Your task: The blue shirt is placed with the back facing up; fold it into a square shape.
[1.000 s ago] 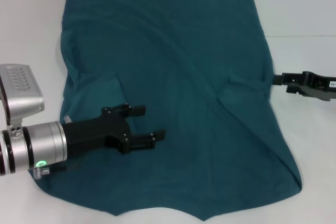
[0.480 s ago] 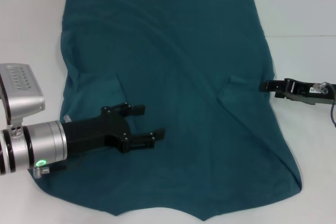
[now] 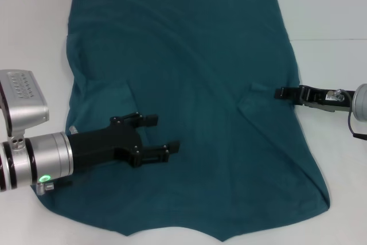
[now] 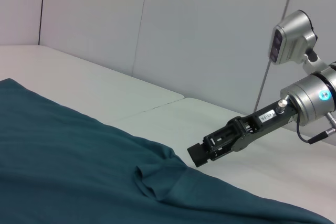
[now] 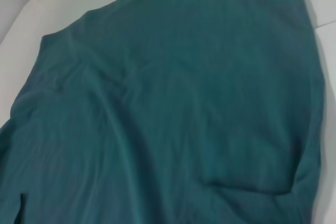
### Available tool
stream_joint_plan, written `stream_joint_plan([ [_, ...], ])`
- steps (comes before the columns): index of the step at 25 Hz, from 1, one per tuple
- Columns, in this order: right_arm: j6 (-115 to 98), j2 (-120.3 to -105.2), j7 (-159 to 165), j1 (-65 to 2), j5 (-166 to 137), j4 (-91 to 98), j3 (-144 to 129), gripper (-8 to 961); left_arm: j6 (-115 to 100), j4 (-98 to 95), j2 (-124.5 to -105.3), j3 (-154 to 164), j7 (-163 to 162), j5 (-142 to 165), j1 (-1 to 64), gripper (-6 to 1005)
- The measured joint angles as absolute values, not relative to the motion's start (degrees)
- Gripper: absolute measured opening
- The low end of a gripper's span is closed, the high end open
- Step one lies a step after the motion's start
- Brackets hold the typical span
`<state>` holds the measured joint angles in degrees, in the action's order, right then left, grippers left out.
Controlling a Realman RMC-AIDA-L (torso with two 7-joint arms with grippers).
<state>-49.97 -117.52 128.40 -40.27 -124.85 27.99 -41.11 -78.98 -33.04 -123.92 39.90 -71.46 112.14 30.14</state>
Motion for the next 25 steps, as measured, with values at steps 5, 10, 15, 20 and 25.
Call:
stream_joint_plan([
  [5, -48.26, -117.88, 128.40, -40.72, -124.87, 27.26, -42.61, 646, -78.92, -33.04, -123.92, 39.90, -71.46, 112.15, 30.07, 875],
  [10, -47.17, -117.99, 128.40, -40.78, -124.89, 27.23, -43.47, 645, -78.92, -33.05, -123.87, 39.90, -71.66, 112.15, 30.06, 876],
  [15, -47.11, -118.06, 128.40, -40.78, -124.89, 27.23, -43.51, 644, -78.92, -33.04, -123.84, 39.90, -71.70, 112.15, 30.06, 876],
  [20, -47.52, -118.12, 128.40, -40.78, -124.76, 27.24, -43.51, 634, -78.92, -33.06, -123.83, 39.90, -71.72, 112.15, 30.06, 876],
  [25, -47.95, -118.02, 128.40, -40.78, -124.89, 27.25, -44.05, 486, -78.92, -33.14, -123.77, 39.90, -71.72, 112.15, 30.05, 876],
])
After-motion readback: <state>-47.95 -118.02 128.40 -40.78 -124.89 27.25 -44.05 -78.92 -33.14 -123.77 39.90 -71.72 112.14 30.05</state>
